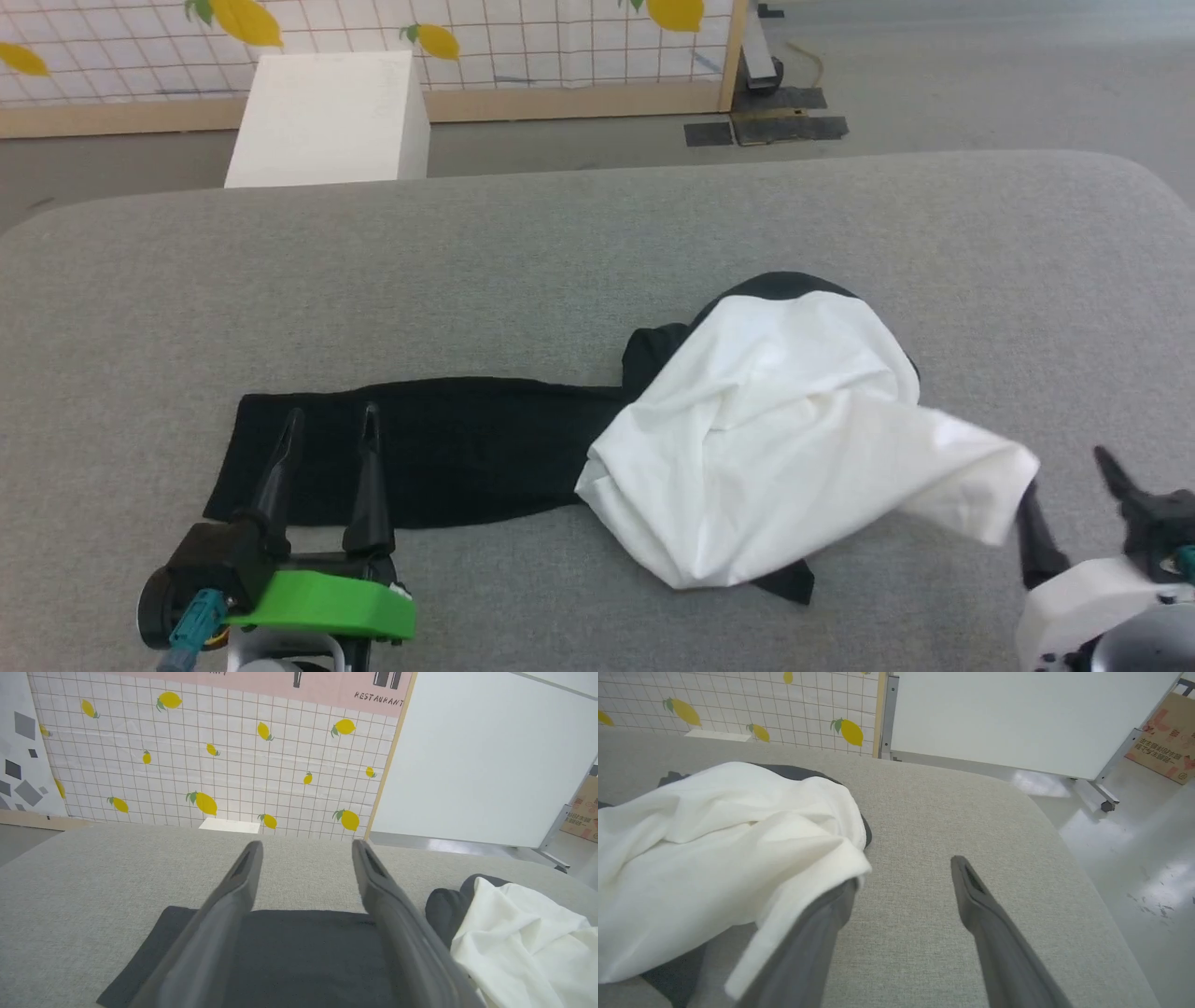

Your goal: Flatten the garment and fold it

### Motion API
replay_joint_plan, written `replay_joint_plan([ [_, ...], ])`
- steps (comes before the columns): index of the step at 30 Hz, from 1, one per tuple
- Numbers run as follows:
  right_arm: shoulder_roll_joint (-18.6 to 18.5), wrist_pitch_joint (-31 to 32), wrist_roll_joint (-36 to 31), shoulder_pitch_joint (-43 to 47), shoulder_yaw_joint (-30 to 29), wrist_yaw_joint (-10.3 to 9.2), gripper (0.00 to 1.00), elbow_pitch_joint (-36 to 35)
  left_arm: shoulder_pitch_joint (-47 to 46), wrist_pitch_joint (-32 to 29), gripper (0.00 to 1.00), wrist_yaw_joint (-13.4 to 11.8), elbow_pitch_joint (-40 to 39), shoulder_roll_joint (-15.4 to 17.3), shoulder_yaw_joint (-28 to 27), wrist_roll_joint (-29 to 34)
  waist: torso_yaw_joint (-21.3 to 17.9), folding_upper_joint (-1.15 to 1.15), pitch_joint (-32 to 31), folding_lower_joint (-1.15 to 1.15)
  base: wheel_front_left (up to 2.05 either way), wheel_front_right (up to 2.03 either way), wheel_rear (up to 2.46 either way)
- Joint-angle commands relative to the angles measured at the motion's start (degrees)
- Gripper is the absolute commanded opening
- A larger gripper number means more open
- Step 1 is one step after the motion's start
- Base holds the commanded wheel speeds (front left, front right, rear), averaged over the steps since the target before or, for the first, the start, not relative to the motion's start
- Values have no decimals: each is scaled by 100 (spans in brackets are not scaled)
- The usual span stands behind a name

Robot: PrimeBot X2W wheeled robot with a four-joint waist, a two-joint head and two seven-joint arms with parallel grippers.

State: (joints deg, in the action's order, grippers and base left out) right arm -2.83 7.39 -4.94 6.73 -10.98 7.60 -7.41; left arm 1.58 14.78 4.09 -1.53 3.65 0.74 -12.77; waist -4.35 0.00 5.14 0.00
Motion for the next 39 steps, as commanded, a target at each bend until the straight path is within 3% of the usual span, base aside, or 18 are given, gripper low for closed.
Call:
replay_joint_plan([
  [1,-5,-130,-45,-79,-104,-11,100,-155,-116,21,100,38,15,-28,-11,41,-54,0,38,0,0,0,0],
  [6,-5,-696,-28,-424,-289,-11,100,-504,-180,21,100,76,22,-55,-4,64,-69,0,88,0,0,0,0],
  [10,-5,-794,-18,-586,465,-11,100,-398,-254,21,100,107,35,-66,23,62,-12,0,128,0,0,0,0],
  [14,-148,-420,78,-803,1347,-11,100,49,-301,21,100,116,18,-72,23,42,89,0,186,0,0,0,0],
  [15,-194,-200,126,-869,1530,-11,90,225,-311,21,100,120,18,-74,24,36,119,0,198,0,0,0,0],
  [17,-274,149,239,-1019,1784,-11,0,486,-335,21,100,128,34,-75,37,14,188,0,220,0,0,0,0],
  [26,-496,461,592,-2085,2354,-11,0,864,-375,21,100,78,44,-76,93,-76,409,0,211,0,0,0,0],
  [33,-325,104,981,-4145,2896,-11,0,1227,-484,22,100,51,-9,-77,112,-80,526,0,270,0,0,0,0],
  [34,-148,-276,1143,-4930,2735,-11,0,1333,-506,22,100,40,-23,-77,143,-90,624,0,284,0,0,0,0],
  [35,-110,-403,1191,-5092,2622,-11,0,1348,-508,22,100,38,-23,-77,154,-97,656,0,284,0,0,0,0],
  [37,-33,-755,1116,-5310,2037,-11,0,1514,-500,22,100,30,-6,-77,174,-124,770,0,279,0,0,0,0],
  [39,-27,-677,949,-5101,1756,-11,0,1774,-501,22,100,34,8,-77,176,-137,798,0,278,0,0,0,0],
])
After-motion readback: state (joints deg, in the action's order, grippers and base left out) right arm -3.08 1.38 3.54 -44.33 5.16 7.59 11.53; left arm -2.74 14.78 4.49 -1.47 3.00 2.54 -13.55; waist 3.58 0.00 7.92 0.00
